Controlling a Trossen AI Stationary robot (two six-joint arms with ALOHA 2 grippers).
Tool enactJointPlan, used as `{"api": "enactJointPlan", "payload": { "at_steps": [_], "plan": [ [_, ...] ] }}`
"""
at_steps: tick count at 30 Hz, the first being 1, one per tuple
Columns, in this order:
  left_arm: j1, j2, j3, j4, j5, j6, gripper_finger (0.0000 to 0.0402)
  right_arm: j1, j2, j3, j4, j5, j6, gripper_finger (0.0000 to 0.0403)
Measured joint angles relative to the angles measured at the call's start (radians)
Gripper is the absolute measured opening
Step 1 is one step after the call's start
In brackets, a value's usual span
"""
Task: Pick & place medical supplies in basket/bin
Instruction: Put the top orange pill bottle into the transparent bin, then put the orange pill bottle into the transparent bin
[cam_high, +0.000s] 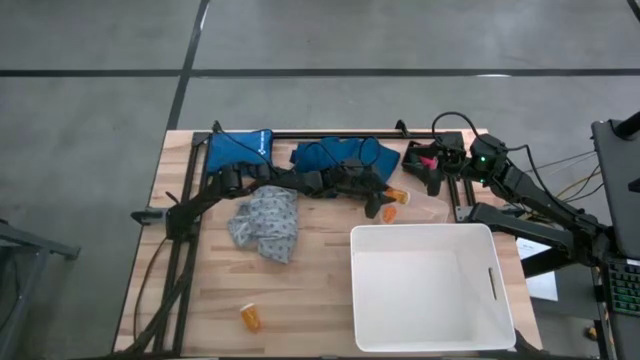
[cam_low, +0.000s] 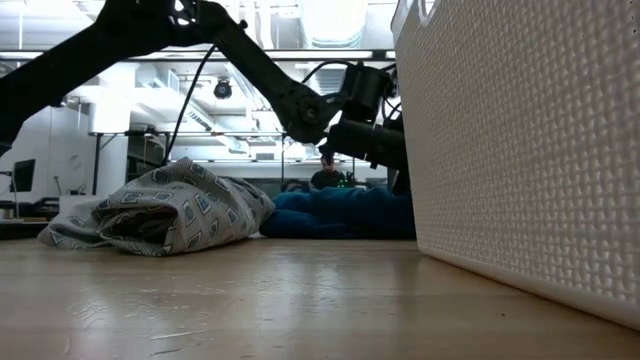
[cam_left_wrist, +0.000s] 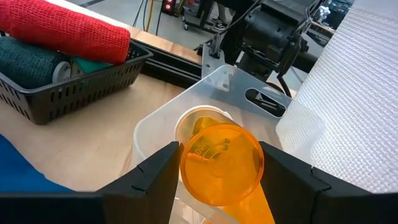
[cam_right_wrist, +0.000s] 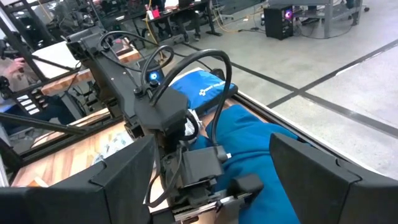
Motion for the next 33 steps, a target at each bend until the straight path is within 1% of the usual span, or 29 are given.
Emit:
{"api": "enactJointPlan", "payload": {
  "at_steps": [6, 11, 14, 19, 25, 33],
  "plan": [
    [-0.001, 0.000, -0.003, 0.020, 0.056, -0.003, 0.0237, 0.000, 0.000, 0.000, 0.000, 0.000, 0.000, 0.0311],
    [-0.003, 0.000, -0.003, 0.022, 0.066, -0.003, 0.0268, 0.000, 0.000, 0.000, 0.000, 0.000, 0.000, 0.0311],
    [-0.003, 0.000, -0.003, 0.025, 0.066, -0.003, 0.0279, 0.000, 0.000, 0.000, 0.000, 0.000, 0.000, 0.0311],
    [-0.003, 0.000, -0.004, 0.030, 0.065, -0.003, 0.0281, 0.000, 0.000, 0.000, 0.000, 0.000, 0.000, 0.0311],
    [-0.003, 0.000, -0.004, 0.038, 0.061, -0.003, 0.0275, 0.000, 0.000, 0.000, 0.000, 0.000, 0.000, 0.0311],
    [0.002, -0.012, -0.006, 0.041, 0.039, -0.003, 0.0271, 0.000, 0.000, 0.000, 0.000, 0.000, 0.000, 0.0311]
  ]
}}
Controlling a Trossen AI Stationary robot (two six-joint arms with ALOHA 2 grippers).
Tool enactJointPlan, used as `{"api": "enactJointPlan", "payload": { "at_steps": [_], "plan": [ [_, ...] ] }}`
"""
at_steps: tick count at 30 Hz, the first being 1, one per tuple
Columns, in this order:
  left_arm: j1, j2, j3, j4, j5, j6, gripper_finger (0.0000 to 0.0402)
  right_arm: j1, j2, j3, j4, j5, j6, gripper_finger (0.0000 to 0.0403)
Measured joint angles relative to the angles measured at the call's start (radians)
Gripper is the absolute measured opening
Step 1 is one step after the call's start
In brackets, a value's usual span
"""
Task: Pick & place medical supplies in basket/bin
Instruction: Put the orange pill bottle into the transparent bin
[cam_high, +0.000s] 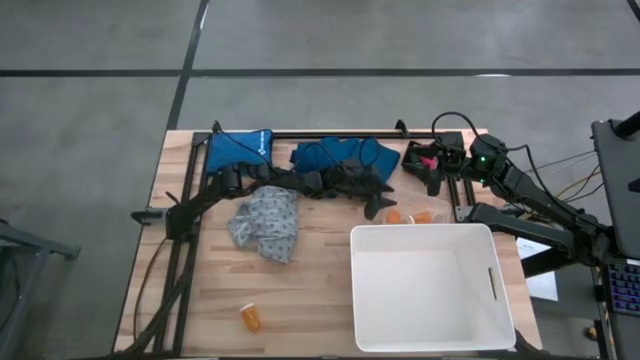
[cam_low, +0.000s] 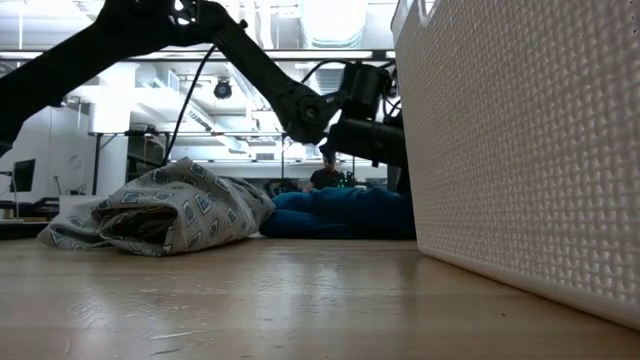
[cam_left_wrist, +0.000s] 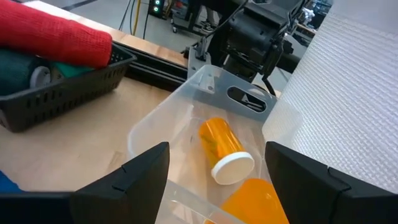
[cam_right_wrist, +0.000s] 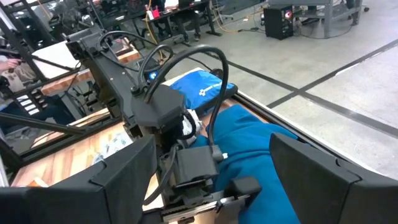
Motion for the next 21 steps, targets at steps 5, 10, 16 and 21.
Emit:
{"api": "enactJointPlan", "payload": {
  "at_steps": [5, 10, 16, 21],
  "plan": [
    [0.002, -0.018, 0.000, 0.001, -0.002, 0.000, 0.0271, 0.000, 0.000, 0.000, 0.000, 0.000, 0.000, 0.0311],
    [0.011, -0.064, 0.000, -0.039, 0.002, 0.003, 0.0271, 0.000, 0.000, 0.000, 0.000, 0.000, 0.000, 0.0311],
    [0.024, -0.133, 0.000, -0.167, 0.009, 0.003, 0.0269, 0.000, 0.000, 0.000, 0.000, 0.000, 0.000, 0.0311],
    [0.038, -0.221, -0.005, -0.314, 0.009, 0.024, 0.0265, 0.000, 0.000, 0.000, 0.000, 0.000, 0.000, 0.0311]
  ]
}}
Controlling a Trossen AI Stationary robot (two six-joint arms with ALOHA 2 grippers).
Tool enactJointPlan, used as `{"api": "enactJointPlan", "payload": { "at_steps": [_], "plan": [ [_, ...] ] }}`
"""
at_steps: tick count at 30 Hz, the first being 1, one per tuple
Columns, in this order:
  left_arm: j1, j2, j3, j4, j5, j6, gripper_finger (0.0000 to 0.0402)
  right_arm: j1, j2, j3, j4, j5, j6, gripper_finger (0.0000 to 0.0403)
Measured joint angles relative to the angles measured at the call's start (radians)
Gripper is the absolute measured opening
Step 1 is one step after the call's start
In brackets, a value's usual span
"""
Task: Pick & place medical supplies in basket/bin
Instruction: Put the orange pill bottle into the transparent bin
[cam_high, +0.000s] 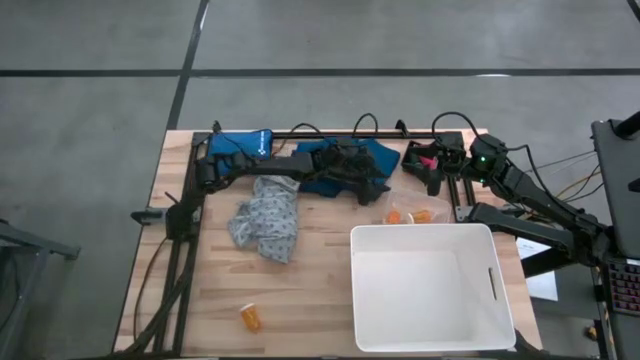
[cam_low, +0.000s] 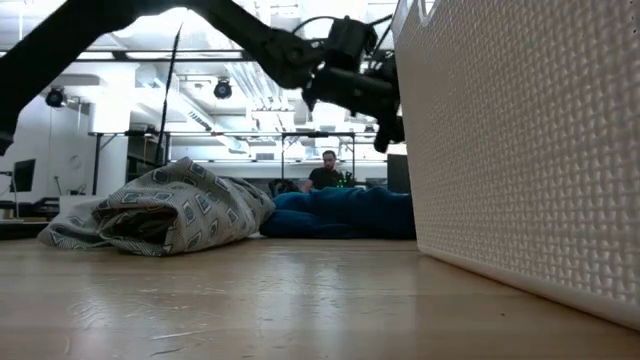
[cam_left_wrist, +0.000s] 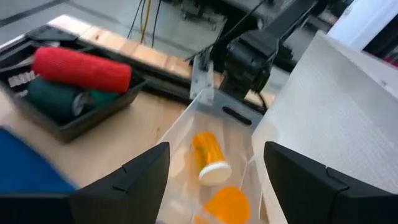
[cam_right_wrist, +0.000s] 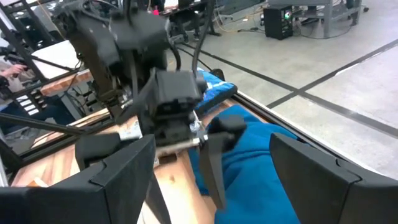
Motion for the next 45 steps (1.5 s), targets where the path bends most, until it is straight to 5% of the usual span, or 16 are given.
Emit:
{"api": "enactJointPlan", "payload": {
  "at_steps": [13, 26, 35, 45],
  "plan": [
    [0.009, -0.209, -0.001, -0.385, -0.053, 0.072, 0.0265, 0.000, 0.000, 0.000, 0.000, 0.000, 0.000, 0.0311],
    [-0.018, -0.344, -0.001, -0.794, -0.220, -0.209, 0.0265, 0.000, 0.000, 0.000, 0.000, 0.000, 0.000, 0.0311],
    [-0.052, -0.386, -0.001, -1.142, -0.226, -0.455, 0.0265, 0.000, 0.000, 0.000, 0.000, 0.000, 0.000, 0.0311],
    [-0.151, -0.395, -0.002, -1.455, -0.226, -0.552, 0.0266, 0.000, 0.000, 0.000, 0.000, 0.000, 0.000, 0.0311]
  ]
}}
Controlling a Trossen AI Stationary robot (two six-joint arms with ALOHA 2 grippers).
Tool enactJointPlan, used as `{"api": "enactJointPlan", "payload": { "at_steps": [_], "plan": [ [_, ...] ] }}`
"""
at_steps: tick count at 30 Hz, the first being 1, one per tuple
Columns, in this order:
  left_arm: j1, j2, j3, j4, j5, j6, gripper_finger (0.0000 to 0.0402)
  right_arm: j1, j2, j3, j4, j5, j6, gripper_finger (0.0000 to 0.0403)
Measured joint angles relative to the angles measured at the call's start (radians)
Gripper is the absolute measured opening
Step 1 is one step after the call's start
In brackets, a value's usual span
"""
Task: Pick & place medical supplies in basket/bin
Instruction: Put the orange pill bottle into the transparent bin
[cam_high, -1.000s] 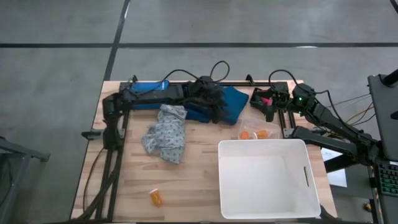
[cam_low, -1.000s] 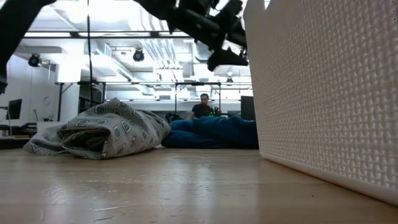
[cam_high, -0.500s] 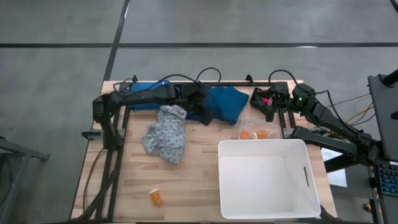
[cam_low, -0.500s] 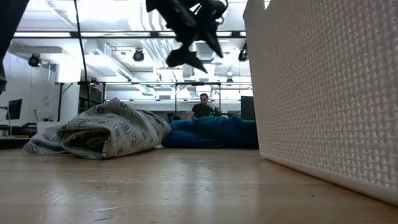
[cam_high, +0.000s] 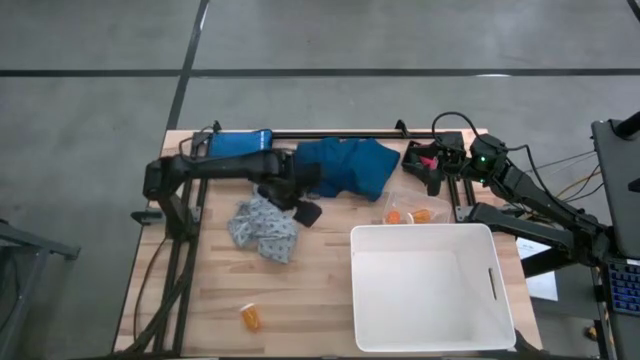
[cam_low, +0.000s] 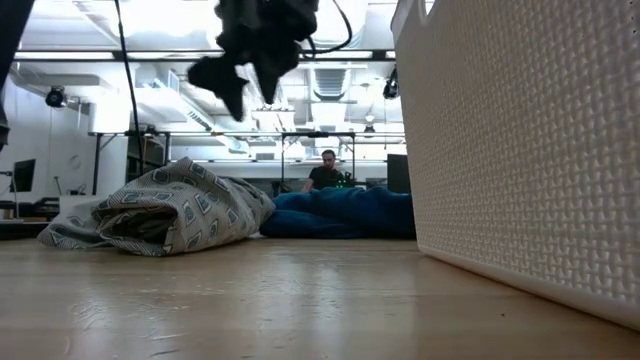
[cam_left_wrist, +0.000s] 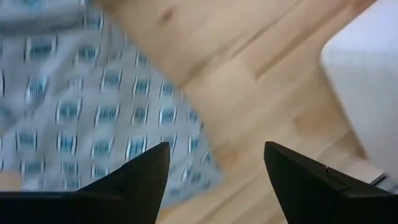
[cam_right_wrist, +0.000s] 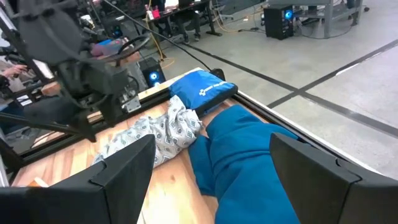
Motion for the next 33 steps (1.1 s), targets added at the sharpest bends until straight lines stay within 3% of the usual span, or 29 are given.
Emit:
{"api": "enactJointPlan", "payload": {
  "at_steps": [17, 27, 33],
  "plan": [
    [-0.301, -0.001, -0.012, -0.095, -0.111, -0.279, 0.0261, 0.000, 0.000, 0.000, 0.000, 0.000, 0.000, 0.0311],
    [-0.452, -0.001, -0.012, -0.133, -0.130, -0.557, 0.0258, 0.000, 0.000, 0.000, 0.000, 0.000, 0.000, 0.0311],
    [-0.519, -0.001, -0.011, -0.128, -0.122, -0.798, 0.0253, 0.000, 0.000, 0.000, 0.000, 0.000, 0.000, 0.0311]
  ]
}}
